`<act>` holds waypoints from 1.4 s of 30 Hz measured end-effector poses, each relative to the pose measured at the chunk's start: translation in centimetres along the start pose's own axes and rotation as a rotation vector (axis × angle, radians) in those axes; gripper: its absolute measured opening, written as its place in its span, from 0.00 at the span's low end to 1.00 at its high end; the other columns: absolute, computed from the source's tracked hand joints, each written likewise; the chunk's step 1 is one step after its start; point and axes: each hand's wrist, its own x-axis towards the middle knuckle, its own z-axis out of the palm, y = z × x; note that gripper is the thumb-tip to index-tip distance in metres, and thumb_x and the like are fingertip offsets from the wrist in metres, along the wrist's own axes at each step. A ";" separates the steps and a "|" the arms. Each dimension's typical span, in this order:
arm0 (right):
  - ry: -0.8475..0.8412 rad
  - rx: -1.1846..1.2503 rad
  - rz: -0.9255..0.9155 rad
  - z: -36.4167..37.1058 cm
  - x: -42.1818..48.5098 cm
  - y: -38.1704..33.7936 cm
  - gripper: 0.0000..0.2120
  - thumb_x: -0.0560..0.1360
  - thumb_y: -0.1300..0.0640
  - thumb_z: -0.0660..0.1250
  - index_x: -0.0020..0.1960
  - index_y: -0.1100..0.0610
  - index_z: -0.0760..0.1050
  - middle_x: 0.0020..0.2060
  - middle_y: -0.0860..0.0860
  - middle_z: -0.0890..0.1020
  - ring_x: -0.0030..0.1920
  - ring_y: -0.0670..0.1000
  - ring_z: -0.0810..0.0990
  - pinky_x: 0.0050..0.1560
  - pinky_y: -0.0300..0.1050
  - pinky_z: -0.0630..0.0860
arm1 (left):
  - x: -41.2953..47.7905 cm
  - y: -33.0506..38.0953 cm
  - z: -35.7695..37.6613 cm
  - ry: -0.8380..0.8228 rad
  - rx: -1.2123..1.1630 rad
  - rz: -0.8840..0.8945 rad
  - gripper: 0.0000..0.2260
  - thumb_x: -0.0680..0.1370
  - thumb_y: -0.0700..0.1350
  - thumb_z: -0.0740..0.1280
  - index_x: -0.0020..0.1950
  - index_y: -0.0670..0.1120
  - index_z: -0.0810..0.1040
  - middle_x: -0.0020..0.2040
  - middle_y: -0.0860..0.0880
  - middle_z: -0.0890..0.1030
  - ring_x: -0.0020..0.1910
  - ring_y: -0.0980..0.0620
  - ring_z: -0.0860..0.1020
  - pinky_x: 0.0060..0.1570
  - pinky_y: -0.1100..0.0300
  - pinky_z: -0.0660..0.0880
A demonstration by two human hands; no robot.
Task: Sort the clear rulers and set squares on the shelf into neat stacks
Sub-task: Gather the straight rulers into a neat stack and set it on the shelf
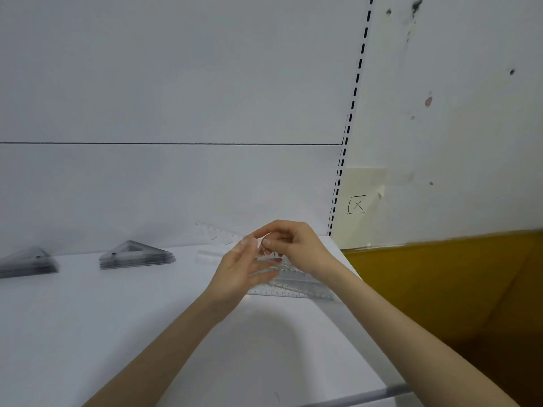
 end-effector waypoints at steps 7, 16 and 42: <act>-0.071 0.069 0.018 0.5 -0.1 0.4 0.11 0.73 0.70 0.69 0.53 0.60 0.80 0.43 0.54 0.85 0.44 0.49 0.84 0.48 0.41 0.80 | 0.0 0.3 -1.0 0.014 -0.172 0.001 0.16 0.83 0.49 0.54 0.66 0.47 0.73 0.57 0.41 0.82 0.56 0.41 0.81 0.50 0.50 0.80; 0.041 -0.328 -0.156 2.9 -0.8 1.0 0.17 0.67 0.55 0.78 0.54 0.54 0.81 0.36 0.41 0.80 0.37 0.41 0.77 0.42 0.36 0.74 | -0.4 0.0 -1.6 0.024 -0.187 -0.025 0.14 0.83 0.47 0.54 0.63 0.48 0.76 0.52 0.45 0.83 0.52 0.46 0.82 0.50 0.49 0.80; 0.035 -0.725 0.065 -4.4 -2.4 5.3 0.05 0.73 0.53 0.72 0.48 0.53 0.81 0.44 0.44 0.82 0.47 0.43 0.78 0.53 0.42 0.75 | -0.4 -1.0 -3.3 0.113 -0.268 -0.180 0.20 0.68 0.19 0.59 0.53 0.37 0.74 0.49 0.35 0.82 0.50 0.34 0.81 0.43 0.50 0.82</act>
